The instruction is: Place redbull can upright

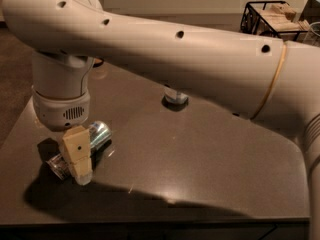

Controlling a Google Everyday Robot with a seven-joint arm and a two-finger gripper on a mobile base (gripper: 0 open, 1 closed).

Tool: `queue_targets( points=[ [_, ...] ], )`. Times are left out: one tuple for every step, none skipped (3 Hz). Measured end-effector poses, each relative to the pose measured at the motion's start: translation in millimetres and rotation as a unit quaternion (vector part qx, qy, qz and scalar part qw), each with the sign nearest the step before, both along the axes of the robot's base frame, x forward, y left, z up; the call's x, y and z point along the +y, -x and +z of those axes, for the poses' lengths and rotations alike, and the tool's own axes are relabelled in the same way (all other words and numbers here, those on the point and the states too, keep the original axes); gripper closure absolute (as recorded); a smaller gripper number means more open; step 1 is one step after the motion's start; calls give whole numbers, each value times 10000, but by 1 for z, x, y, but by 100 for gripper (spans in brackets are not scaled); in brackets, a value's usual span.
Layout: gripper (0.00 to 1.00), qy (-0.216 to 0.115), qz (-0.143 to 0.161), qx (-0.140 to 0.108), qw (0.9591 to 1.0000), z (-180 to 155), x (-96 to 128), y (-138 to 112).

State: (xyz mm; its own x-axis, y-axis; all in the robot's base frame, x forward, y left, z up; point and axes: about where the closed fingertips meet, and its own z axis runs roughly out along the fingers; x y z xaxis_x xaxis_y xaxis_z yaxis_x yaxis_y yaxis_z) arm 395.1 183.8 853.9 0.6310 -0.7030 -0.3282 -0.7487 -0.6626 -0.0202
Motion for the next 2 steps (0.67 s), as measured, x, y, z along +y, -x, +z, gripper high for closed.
queue_targets(
  points=[
    [16, 36, 60, 37, 10000, -5, 8, 6],
    [40, 79, 36, 49, 10000, -11, 10, 10]
  ],
)
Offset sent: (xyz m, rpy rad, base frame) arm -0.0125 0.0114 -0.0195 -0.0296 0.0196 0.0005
